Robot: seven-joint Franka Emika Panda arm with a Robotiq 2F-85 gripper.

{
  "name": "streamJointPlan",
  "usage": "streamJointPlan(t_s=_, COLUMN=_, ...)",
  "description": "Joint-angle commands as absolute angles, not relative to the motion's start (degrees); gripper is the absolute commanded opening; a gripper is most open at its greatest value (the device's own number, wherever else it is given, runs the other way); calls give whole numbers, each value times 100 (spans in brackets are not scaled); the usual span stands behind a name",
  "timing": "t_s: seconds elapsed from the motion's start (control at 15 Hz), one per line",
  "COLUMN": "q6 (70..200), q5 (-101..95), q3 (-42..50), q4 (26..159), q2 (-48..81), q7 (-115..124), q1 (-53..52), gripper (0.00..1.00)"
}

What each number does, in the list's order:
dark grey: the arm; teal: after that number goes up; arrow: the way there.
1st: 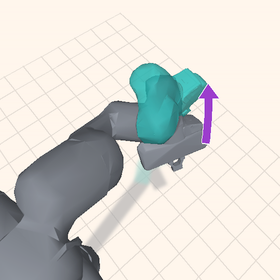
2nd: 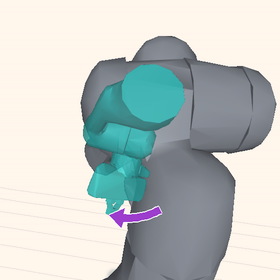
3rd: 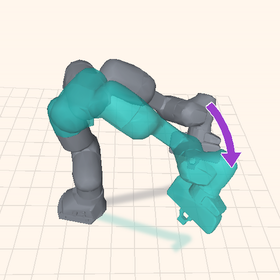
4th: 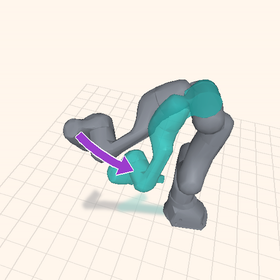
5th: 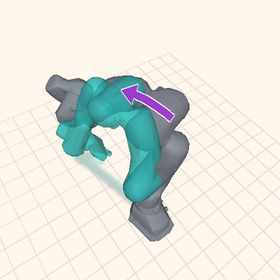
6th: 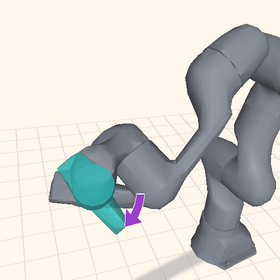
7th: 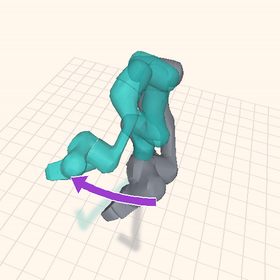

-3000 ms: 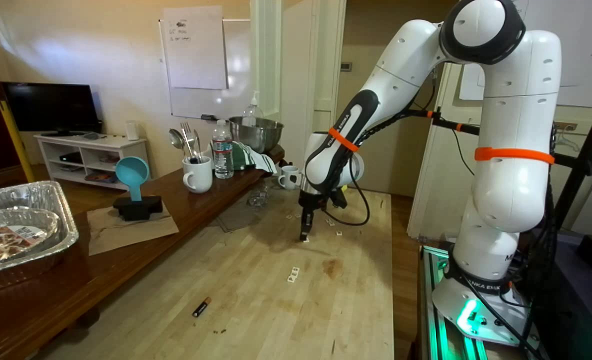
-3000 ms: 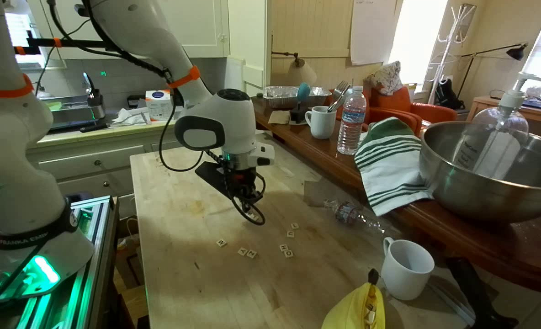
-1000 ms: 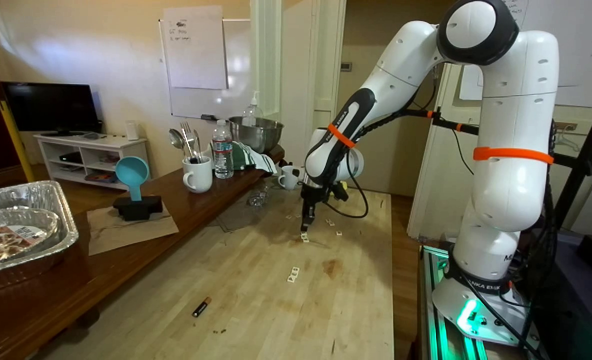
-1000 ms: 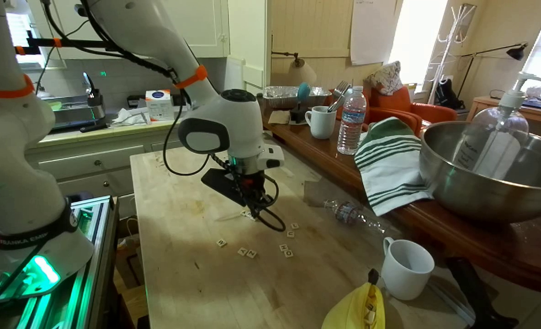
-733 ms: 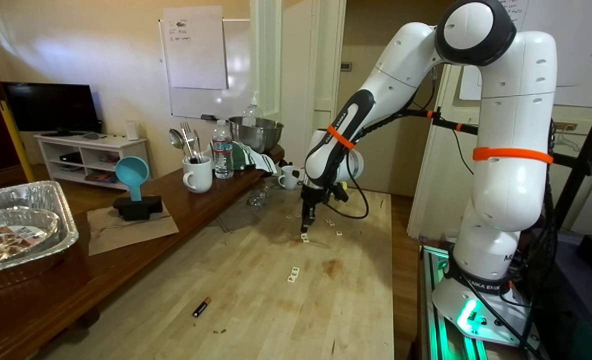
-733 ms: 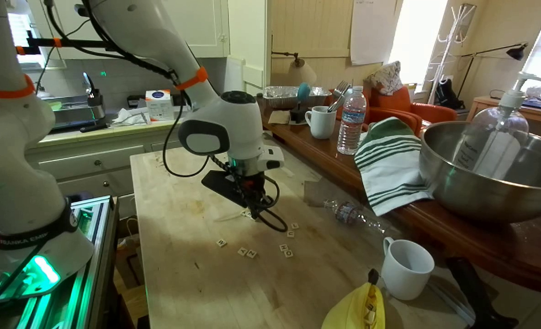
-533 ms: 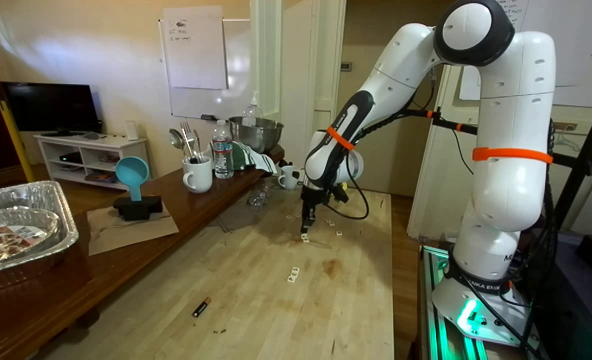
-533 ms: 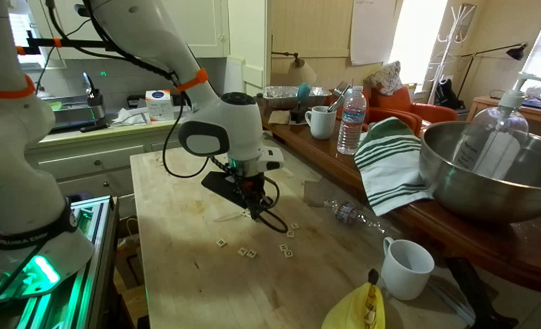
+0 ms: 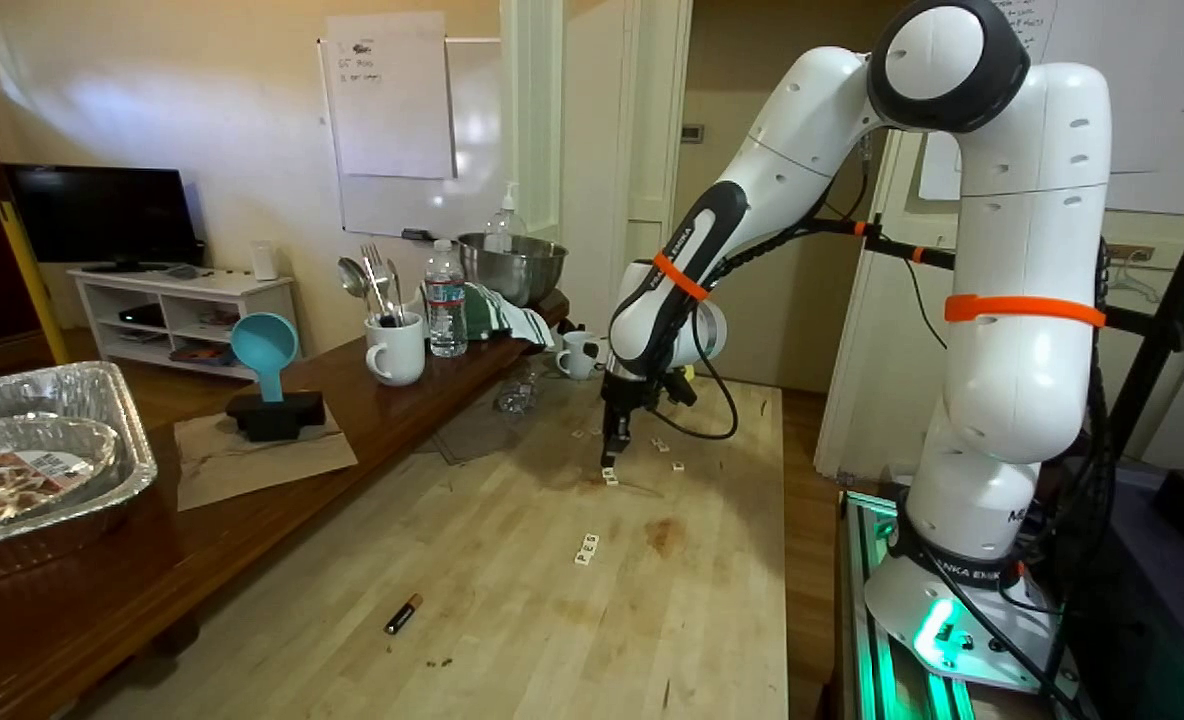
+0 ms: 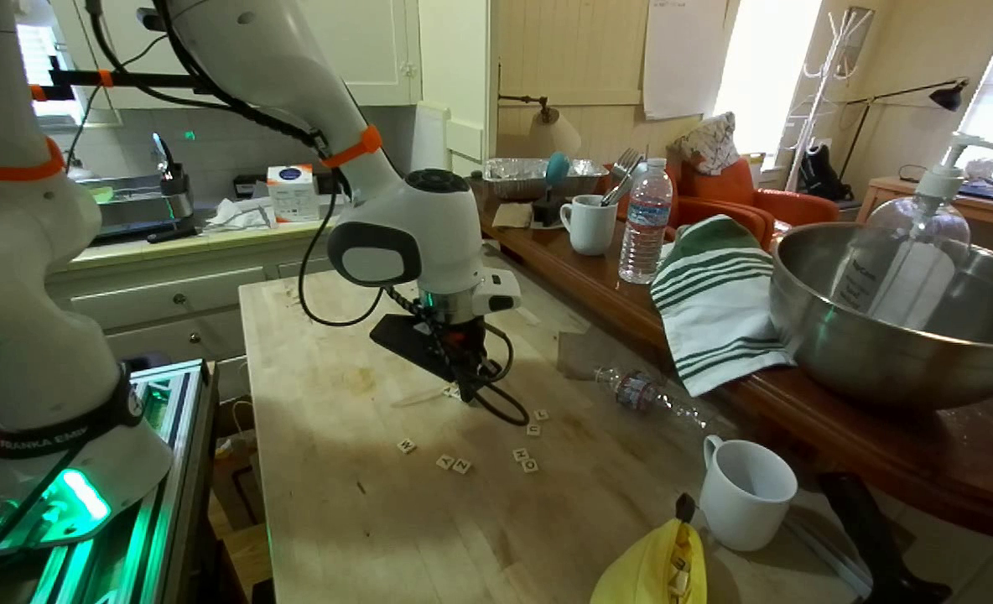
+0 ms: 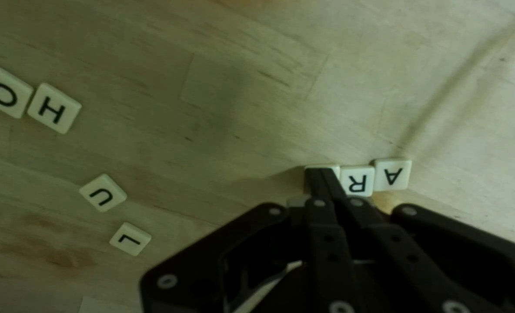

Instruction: Move three letter blocks to the far left, then move three more to the left.

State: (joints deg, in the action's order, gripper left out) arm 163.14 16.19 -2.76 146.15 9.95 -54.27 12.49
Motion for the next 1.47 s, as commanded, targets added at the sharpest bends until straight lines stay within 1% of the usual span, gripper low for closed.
streamJointPlan(t_s=0.0, q6=16505, q5=1713, q3=-344, q4=14653, q2=1081, q7=-5572, q1=1309, gripper=0)
streamJointPlan(t_s=1.4, q6=16206, q5=1918, q3=-463, q4=14679, q2=675, q7=-5725, q1=1285, gripper=0)
